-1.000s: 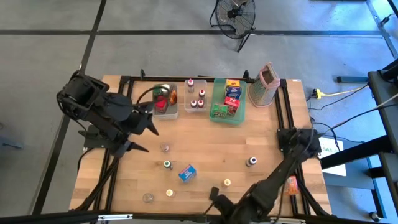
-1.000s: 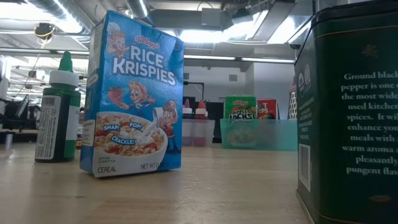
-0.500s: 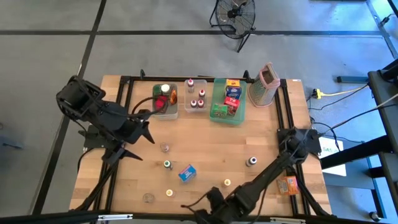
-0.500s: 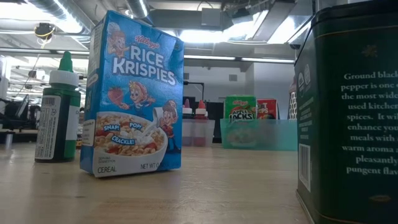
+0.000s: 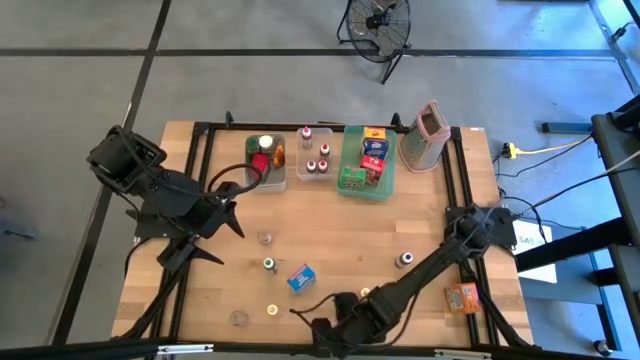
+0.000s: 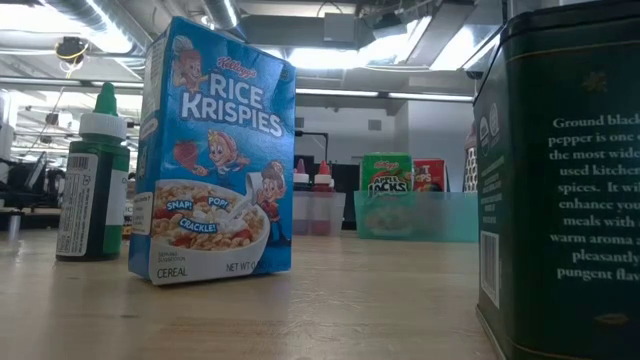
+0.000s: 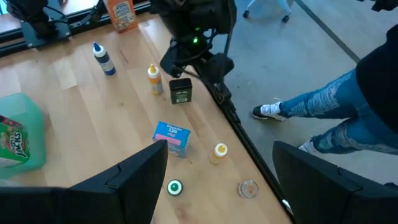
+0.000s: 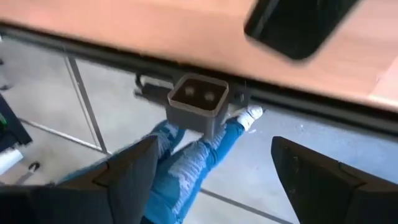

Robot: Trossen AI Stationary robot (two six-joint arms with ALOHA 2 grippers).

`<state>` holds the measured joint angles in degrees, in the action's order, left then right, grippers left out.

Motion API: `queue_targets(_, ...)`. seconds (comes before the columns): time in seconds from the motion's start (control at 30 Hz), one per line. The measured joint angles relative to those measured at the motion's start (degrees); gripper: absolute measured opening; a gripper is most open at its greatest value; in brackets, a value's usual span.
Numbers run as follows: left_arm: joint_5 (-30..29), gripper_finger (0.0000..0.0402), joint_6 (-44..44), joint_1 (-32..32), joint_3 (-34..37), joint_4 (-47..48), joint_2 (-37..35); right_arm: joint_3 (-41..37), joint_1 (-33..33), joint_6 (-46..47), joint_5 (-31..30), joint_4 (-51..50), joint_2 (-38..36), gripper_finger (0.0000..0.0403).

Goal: Pick & Place Kitchen Items
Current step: Put the black seasoning can into the gray bin

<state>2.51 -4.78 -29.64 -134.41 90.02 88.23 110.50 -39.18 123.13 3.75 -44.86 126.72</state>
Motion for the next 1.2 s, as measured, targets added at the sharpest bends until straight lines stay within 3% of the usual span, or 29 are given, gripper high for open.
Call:
queue_targets(0.2,-0.1,0.0286,0.0,-0.6,0.0,0.0,0.0,0.0,1.8,-0.4,2.4,-2.9,0.0,0.0312)
queue_targets(1.2,-1.4,0.0286,-1.5,-6.0,0.0,0.0,0.0,0.0,5.1,-0.8,2.6,-8.2,1.3,0.0297)
